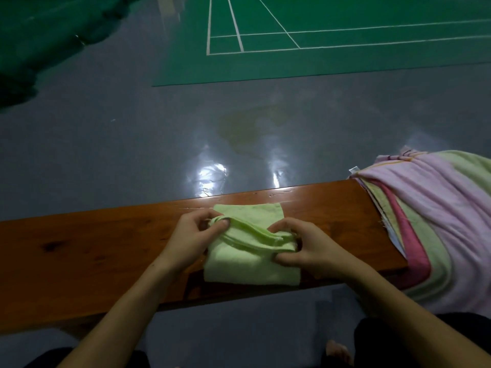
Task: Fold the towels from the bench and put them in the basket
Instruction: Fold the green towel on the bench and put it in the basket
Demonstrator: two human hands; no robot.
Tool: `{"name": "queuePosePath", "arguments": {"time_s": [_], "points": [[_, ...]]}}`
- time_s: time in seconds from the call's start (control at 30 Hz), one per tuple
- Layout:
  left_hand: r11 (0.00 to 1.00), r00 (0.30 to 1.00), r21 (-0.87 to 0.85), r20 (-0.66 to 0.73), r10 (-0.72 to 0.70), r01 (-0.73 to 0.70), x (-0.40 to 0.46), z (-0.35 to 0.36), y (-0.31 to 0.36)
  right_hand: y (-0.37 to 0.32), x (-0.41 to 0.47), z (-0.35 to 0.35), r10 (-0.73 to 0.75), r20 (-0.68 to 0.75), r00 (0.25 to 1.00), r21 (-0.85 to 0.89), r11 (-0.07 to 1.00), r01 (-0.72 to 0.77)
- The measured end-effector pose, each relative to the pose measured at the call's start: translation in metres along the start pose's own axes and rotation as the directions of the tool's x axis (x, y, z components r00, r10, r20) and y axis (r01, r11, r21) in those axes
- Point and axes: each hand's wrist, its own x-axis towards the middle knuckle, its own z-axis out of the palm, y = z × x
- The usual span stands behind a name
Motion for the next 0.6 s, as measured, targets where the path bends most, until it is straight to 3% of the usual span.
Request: {"name": "queuePosePath", "arguments": {"time_s": [0.13, 0.27, 0.37, 0.5, 0.6], "points": [[0.994, 0.995, -0.025, -0.002, -0.102, 0.102, 0.001, 0.002, 0.007, 0.007, 0.006, -0.002, 0.023, -0.143, 0.990, 0.045, 0.999, -0.017], [0.994, 0.984, -0.035, 0.146, -0.102, 0.108, -0.005, 0.002, 0.017, 0.007, 0.010, -0.001, 0.076, -0.235, 0.969, 0.099, 0.994, -0.054], [0.999, 0.997, 0.009, 0.067, -0.042, 0.041, 0.001, -0.001, 0.014, 0.006, 0.017, -0.002, 0.147, -0.292, 0.945, 0.168, 0.981, -0.100], [0.998, 0.995, -0.056, -0.094, -0.039, 0.034, 0.017, 0.000, 0.006, -0.006, 0.028, -0.006, 0.231, -0.187, 0.955, 0.433, 0.892, -0.131], [0.999, 0.994, 0.024, -0.107, -0.023, 0.026, 0.026, 0.003, -0.002, 0.001, 0.040, -0.005, 0.230, -0.219, 0.948, 0.347, 0.926, -0.145]]}}
